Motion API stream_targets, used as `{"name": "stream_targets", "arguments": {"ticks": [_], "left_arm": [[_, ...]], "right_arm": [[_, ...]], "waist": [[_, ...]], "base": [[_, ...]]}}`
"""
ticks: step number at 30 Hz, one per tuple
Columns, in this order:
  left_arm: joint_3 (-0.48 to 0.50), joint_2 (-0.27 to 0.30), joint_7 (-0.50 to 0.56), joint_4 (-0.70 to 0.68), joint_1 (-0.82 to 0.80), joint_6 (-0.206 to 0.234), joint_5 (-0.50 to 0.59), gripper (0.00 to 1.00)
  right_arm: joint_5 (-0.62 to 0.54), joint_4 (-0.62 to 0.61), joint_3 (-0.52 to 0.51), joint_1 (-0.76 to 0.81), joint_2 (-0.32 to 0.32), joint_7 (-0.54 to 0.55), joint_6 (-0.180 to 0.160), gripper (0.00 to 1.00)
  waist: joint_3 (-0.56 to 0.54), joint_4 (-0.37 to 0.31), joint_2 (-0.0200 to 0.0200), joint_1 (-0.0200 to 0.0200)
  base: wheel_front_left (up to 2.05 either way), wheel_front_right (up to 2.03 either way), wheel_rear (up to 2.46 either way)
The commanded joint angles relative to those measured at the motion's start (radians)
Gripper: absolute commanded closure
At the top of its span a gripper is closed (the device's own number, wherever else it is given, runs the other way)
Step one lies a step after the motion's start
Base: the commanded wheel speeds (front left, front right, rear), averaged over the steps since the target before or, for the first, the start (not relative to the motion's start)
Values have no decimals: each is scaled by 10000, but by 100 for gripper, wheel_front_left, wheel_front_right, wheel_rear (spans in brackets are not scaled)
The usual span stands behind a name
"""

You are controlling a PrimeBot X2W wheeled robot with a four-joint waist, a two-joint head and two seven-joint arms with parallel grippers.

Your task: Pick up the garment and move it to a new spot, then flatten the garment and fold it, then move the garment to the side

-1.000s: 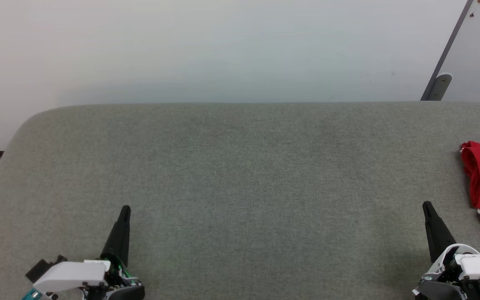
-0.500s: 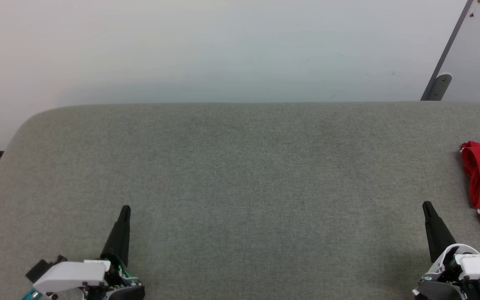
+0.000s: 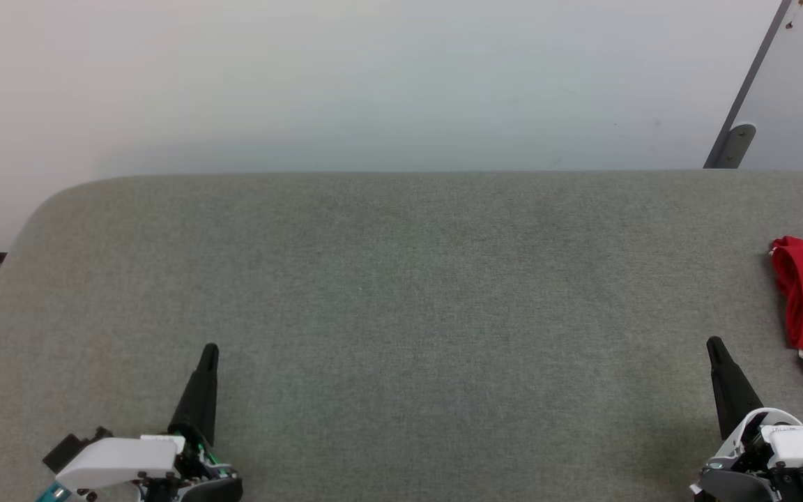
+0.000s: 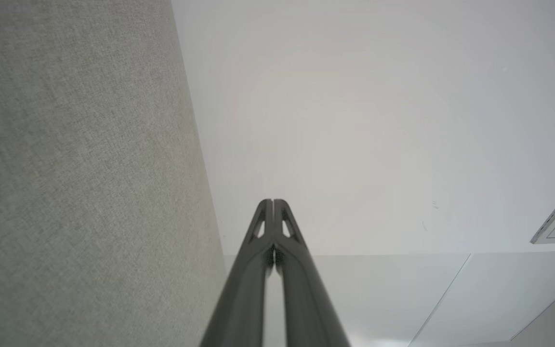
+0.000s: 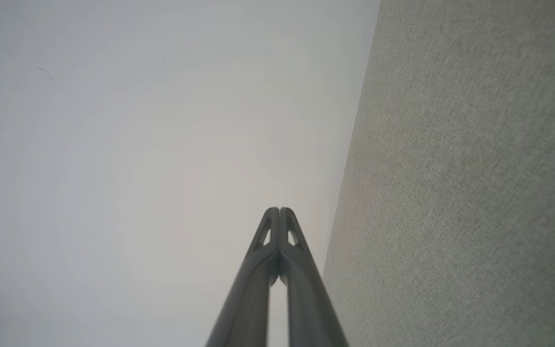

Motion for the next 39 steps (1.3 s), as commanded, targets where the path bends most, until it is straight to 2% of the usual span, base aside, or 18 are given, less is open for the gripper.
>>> {"name": "stream_targets", "arguments": {"ticks": [1,39], "left_arm": [[16,3,21,-17,-84,14,-30,100],[9,3,17,-17,-83,14,-34,100]], "right_arm": [[33,-20,3,-24,35,24,-10,100],[34,-20,5,-23,35,22,-10,100]], "waist": [[0,0,0,0],[0,0,0,0]], "base": [[0,0,0],[0,0,0]]}}
